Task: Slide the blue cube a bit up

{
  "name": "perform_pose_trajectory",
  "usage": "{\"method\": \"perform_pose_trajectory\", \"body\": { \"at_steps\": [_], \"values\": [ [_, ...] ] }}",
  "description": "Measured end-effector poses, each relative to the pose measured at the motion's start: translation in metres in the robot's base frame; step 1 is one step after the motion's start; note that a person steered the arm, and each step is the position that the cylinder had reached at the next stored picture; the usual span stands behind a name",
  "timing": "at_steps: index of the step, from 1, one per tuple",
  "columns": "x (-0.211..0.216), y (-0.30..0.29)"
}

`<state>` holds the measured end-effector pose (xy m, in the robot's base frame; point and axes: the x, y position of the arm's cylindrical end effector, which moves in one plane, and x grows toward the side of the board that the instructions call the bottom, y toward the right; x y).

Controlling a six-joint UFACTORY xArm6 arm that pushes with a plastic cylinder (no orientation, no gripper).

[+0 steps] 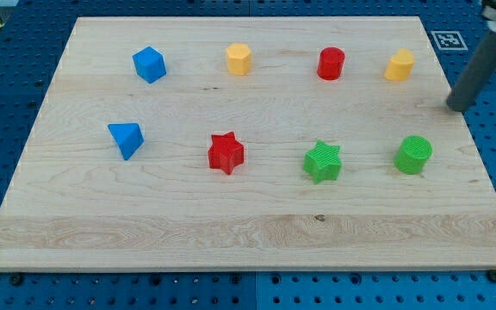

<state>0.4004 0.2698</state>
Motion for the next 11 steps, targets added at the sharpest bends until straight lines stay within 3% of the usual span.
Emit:
{"method": "perform_pose_trajectory", "body": {
  "at_steps": [3,7,9,11],
  "values": [
    [0.022,-0.170],
    [0.016,-0.377],
    [-0.042,-0.402],
    [-0.065,-0.430]
  ]
}}
